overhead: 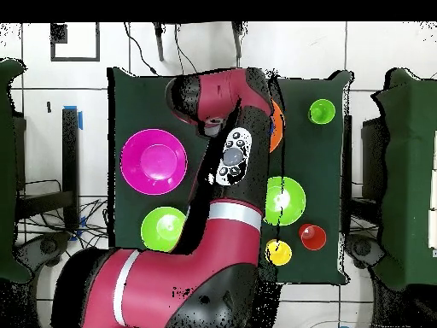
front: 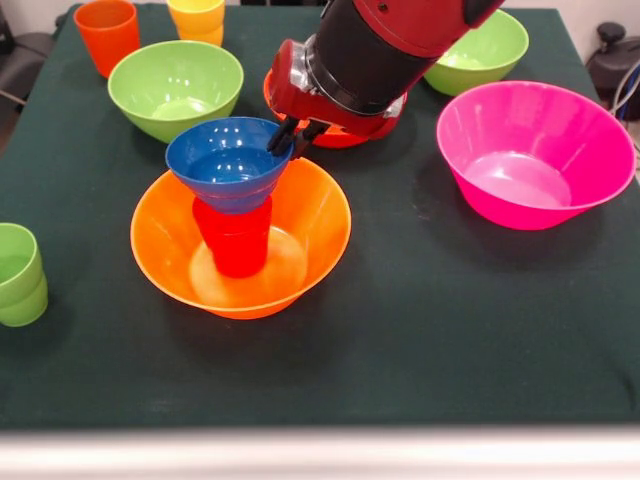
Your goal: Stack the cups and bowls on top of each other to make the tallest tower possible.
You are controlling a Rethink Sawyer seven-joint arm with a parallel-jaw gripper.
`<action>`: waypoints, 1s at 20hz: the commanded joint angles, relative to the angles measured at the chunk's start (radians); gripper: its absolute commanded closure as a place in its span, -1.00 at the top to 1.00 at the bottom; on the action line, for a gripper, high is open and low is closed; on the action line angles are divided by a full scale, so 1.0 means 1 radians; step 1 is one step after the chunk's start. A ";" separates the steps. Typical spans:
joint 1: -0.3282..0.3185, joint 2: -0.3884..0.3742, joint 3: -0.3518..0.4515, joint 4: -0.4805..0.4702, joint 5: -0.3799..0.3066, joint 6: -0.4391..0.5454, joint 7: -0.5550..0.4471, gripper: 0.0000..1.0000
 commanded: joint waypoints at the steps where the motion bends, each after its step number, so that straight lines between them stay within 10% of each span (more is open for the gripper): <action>1: -0.066 -0.074 0.137 0.101 0.007 0.006 -0.228 -1.00; 20: -0.087 -0.153 0.168 0.255 -0.018 -0.063 -0.155 -1.00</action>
